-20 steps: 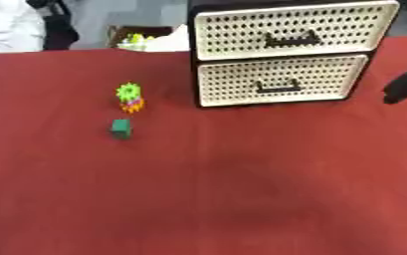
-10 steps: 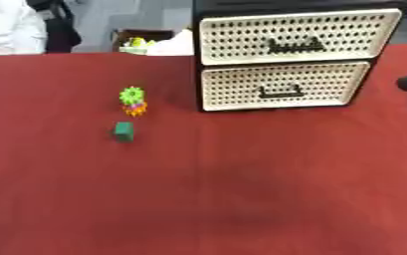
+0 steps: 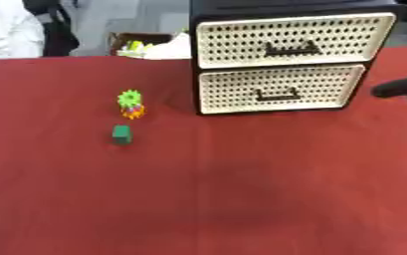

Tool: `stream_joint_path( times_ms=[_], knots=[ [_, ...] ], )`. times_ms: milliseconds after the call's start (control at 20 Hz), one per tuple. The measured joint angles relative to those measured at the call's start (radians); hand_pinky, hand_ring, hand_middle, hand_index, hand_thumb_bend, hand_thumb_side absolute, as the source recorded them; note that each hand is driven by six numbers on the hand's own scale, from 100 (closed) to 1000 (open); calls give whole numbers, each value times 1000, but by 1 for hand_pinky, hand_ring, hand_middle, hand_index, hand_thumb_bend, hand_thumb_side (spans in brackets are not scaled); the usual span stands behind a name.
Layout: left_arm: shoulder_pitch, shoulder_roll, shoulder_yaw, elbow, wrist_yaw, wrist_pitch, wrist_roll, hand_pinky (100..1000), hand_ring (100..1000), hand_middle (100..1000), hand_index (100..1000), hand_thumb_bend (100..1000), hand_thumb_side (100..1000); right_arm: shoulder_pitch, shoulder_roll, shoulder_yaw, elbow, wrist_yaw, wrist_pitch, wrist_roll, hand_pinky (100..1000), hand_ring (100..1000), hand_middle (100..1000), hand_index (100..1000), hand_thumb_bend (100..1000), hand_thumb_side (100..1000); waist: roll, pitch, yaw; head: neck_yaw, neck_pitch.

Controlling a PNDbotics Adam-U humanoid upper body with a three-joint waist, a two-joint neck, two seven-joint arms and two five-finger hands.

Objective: Pick up objects from table and place into drawer.

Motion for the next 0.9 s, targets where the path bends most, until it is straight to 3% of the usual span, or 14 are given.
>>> stream_joint_path(
  times_ms=[300,650,900],
  knots=[
    [1,0,-1,0,2,1,-4,704,700,666,773,100,846,-24,-49,18,0,-12,28,38,100,100,100,771,100,1000,-5,-7,2,-6,-1],
    [3,0,-7,0,4,6,-10,704,700,666,772,100,848,-80,-101,39,0,12,17,130,100,100,100,784,100,1000,-11,-10,5,-15,-1],
    [3,0,-9,0,10,10,-15,704,700,666,772,100,850,-141,-120,70,-1,24,39,165,100,100,100,788,100,1000,-13,-15,14,-26,-1]
  ],
)
